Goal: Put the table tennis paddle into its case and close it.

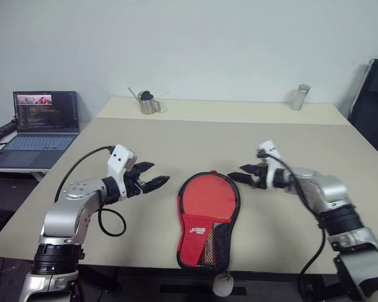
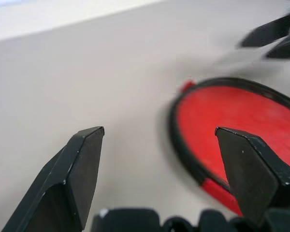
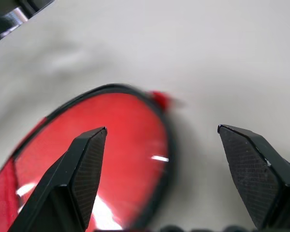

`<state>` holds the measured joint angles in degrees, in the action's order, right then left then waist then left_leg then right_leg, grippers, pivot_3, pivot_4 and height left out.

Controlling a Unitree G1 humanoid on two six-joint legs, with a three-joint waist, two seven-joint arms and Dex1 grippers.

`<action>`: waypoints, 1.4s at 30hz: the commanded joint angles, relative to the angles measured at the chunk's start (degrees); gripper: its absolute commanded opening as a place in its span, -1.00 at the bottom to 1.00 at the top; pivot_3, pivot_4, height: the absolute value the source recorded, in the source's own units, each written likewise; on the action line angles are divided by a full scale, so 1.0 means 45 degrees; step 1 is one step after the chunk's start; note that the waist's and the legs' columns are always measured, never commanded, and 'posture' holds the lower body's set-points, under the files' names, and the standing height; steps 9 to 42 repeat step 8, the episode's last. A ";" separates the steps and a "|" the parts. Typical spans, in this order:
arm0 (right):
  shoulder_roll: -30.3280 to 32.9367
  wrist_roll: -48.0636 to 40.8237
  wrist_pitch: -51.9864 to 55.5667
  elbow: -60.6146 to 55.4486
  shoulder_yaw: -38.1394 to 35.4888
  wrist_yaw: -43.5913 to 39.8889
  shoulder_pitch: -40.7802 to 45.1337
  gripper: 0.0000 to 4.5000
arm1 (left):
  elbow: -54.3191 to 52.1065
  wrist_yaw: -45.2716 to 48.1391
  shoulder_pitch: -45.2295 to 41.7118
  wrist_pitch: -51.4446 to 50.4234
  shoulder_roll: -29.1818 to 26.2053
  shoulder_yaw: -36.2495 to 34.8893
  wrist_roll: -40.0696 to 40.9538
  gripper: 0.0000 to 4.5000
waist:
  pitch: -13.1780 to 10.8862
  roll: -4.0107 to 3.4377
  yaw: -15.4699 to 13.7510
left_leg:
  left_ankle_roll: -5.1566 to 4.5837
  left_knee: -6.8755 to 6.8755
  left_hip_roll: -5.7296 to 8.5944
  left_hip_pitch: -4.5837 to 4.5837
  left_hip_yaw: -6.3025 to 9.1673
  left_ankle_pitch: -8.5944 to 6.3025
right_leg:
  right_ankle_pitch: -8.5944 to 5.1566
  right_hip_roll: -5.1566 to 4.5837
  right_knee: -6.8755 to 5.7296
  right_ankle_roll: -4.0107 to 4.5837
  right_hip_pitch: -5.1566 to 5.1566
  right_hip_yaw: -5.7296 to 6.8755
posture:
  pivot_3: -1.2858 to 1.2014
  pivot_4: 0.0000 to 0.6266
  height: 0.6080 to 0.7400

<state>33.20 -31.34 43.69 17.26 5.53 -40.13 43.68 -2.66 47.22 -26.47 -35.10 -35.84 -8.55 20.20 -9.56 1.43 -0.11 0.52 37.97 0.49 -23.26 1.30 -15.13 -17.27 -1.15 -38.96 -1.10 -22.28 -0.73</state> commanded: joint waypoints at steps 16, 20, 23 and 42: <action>0.1108 0.0526 0.0828 -0.1283 -0.1253 -0.0379 0.0014 0.79 | 0.0638 -0.1602 -0.0651 0.1466 0.0732 0.0704 -0.1010 0.79 | -0.0007 -0.0016 0.0270 | 0.0000 -0.0013 -0.0010 0.0012 -0.0033 0.0000 | 0.0000 0.0006 -0.0009 0.0001 -0.0006 -0.0026 | 0.03 -0.52 1.00; 0.1108 0.0526 0.0828 -0.1283 -0.1253 -0.0379 0.0014 0.79 | 0.0638 -0.1602 -0.0651 0.1466 0.0732 0.0704 -0.1010 0.79 | -0.0007 -0.0016 0.0270 | 0.0000 -0.0013 -0.0010 0.0012 -0.0033 0.0000 | 0.0000 0.0006 -0.0009 0.0001 -0.0006 -0.0026 | 0.03 -0.52 1.00; 0.1108 0.0526 0.0828 -0.1283 -0.1253 -0.0379 0.0014 0.79 | 0.0638 -0.1602 -0.0651 0.1466 0.0732 0.0704 -0.1010 0.79 | -0.0007 -0.0016 0.0270 | 0.0000 -0.0013 -0.0010 0.0012 -0.0033 0.0000 | 0.0000 0.0006 -0.0009 0.0001 -0.0006 -0.0026 | 0.03 -0.52 1.00; 0.1108 0.0526 0.0828 -0.1283 -0.1253 -0.0379 0.0014 0.79 | 0.0638 -0.1602 -0.0651 0.1466 0.0732 0.0704 -0.1010 0.79 | -0.0007 -0.0016 0.0270 | 0.0000 -0.0013 -0.0010 0.0012 -0.0033 0.0000 | 0.0000 0.0006 -0.0009 0.0001 -0.0006 -0.0026 | 0.03 -0.52 1.00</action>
